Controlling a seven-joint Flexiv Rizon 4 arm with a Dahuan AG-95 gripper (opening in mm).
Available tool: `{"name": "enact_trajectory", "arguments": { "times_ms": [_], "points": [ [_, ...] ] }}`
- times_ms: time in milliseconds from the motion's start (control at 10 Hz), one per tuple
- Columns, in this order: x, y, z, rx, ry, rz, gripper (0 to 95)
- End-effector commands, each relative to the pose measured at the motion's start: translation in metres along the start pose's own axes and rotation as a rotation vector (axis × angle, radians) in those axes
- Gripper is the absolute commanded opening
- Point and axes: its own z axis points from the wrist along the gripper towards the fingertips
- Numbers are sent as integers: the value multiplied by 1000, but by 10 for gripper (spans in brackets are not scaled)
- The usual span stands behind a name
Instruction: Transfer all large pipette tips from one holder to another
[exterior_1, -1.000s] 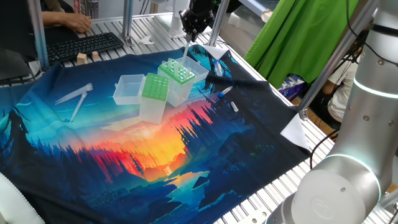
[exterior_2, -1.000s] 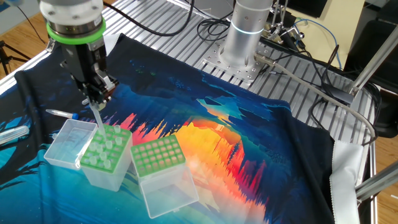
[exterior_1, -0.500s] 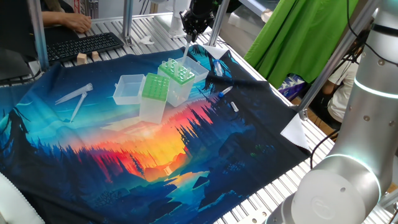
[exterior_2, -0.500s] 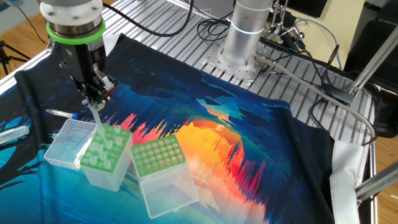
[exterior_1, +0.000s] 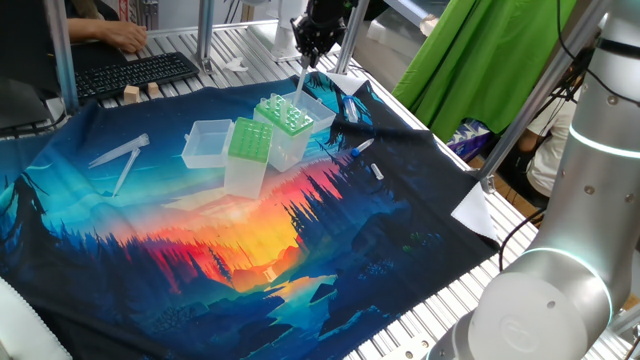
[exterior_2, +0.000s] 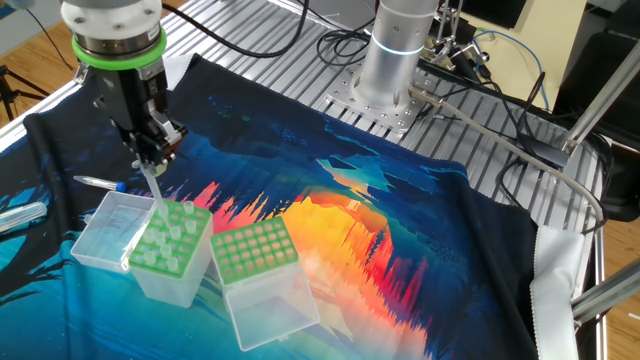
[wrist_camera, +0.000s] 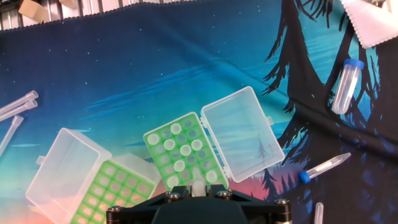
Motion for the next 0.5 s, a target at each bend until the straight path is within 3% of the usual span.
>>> {"name": "enact_trajectory", "arguments": {
  "times_ms": [100, 500],
  "points": [
    [2, 0, -1, -1, -2, 2, 0],
    [3, 0, -1, -1, -3, 8, 0]
  ]
}}
